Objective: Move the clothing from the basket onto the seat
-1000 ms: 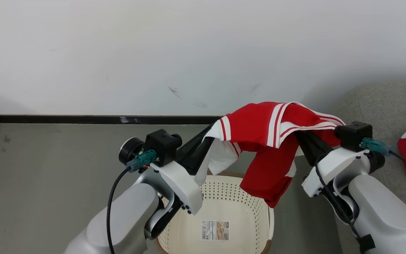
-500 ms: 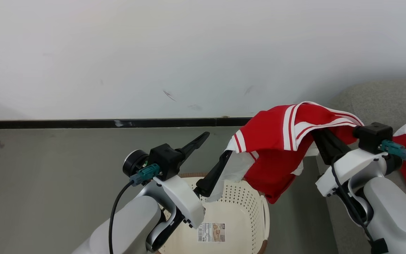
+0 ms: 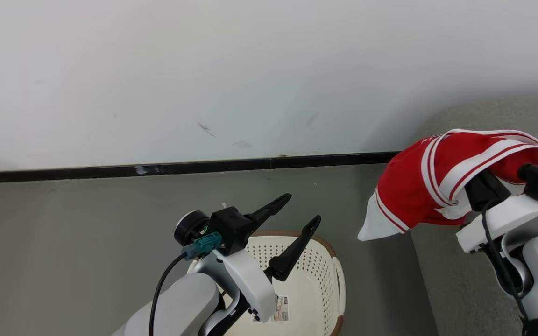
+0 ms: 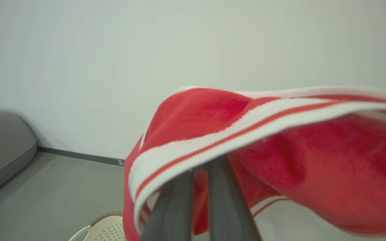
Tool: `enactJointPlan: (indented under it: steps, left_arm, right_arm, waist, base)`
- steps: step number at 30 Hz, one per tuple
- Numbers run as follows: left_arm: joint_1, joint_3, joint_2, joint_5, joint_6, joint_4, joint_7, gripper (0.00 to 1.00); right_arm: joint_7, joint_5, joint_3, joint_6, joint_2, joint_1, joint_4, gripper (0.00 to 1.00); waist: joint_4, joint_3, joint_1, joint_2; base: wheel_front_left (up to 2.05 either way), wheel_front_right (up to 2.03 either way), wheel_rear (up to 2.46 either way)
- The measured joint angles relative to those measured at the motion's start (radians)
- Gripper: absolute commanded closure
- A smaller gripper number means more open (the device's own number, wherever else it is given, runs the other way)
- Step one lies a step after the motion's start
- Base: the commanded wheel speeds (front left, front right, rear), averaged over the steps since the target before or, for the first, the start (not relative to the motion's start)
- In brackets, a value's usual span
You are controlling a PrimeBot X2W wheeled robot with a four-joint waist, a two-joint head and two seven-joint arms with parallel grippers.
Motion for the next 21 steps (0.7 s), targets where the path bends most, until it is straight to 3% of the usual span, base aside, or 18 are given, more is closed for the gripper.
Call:
enactJointPlan:
  steps: [21]
  left_arm:
    - [0.019,-0.025,0.002,0.001,-0.024,-0.003,-0.009,0.00]
  right_arm:
    - [0.000,-0.060,-0.185,0.000,-0.012,0.075,-0.170,1.00]
  waist:
    - [-0.137,0.007,0.0000,0.0000]
  base:
    - [0.00,0.00,0.00]
